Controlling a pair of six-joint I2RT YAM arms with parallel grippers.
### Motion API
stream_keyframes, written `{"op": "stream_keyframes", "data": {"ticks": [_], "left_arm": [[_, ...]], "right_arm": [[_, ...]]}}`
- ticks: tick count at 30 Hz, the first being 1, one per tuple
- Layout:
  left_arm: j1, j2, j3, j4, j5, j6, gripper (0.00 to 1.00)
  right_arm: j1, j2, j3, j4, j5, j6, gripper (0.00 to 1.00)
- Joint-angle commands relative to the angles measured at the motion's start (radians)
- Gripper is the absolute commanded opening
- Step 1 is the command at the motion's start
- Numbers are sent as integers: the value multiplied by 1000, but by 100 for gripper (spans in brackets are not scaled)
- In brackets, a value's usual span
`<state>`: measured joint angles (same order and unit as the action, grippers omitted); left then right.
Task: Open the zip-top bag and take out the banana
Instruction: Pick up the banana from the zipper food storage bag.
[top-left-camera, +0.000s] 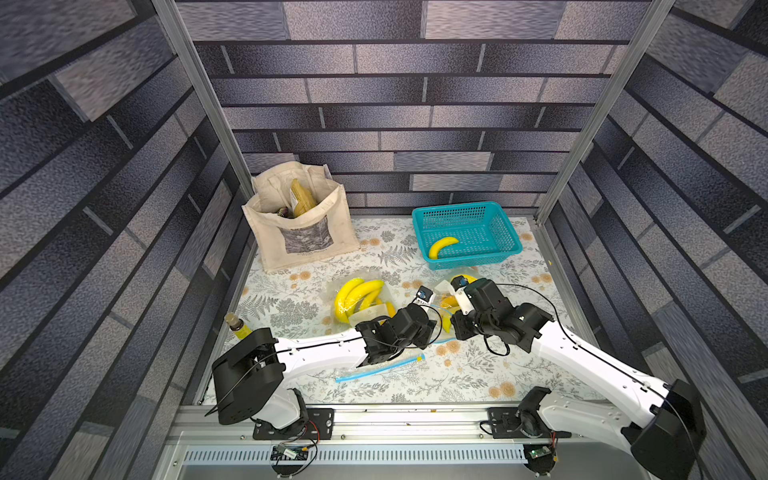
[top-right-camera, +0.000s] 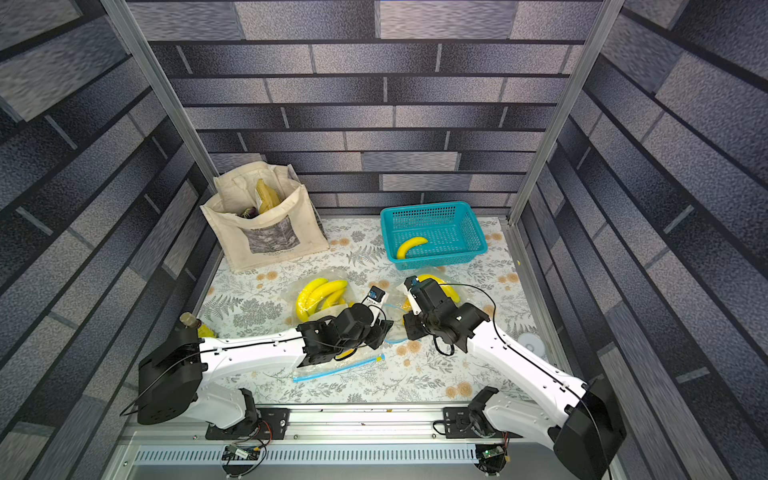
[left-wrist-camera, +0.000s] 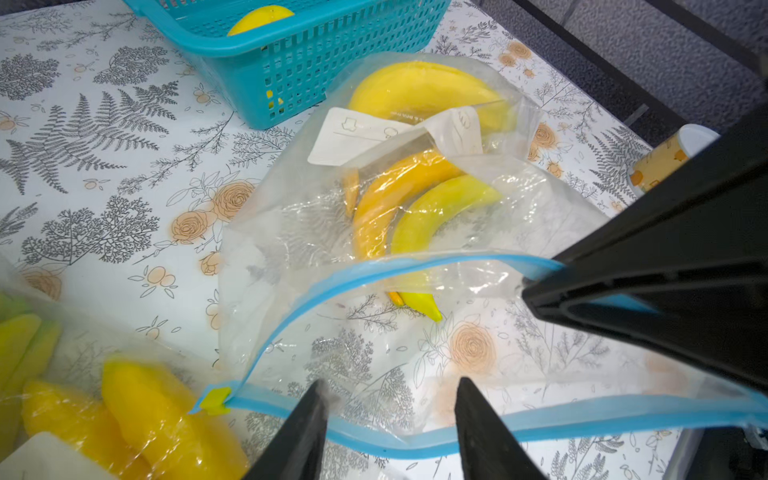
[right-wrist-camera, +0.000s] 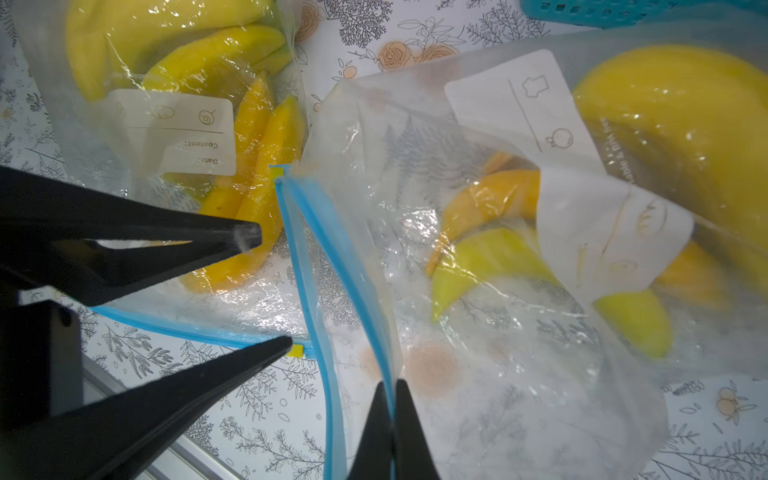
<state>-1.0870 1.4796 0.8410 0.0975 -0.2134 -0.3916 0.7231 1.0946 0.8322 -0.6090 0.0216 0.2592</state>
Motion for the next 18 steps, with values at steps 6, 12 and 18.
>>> {"op": "stream_keyframes", "data": {"ticks": [6,12,18], "left_arm": [[-3,152,86,95,61,-106,52],[23,263,85,236,100,-177,52],[21,360,155,232,124,-170,52]], "right_arm": [[10,-14,-29,82,-12,29,0],[10,-63,-59,78,20,51,0],[10,-87,-92,89,31,102,0]]}}
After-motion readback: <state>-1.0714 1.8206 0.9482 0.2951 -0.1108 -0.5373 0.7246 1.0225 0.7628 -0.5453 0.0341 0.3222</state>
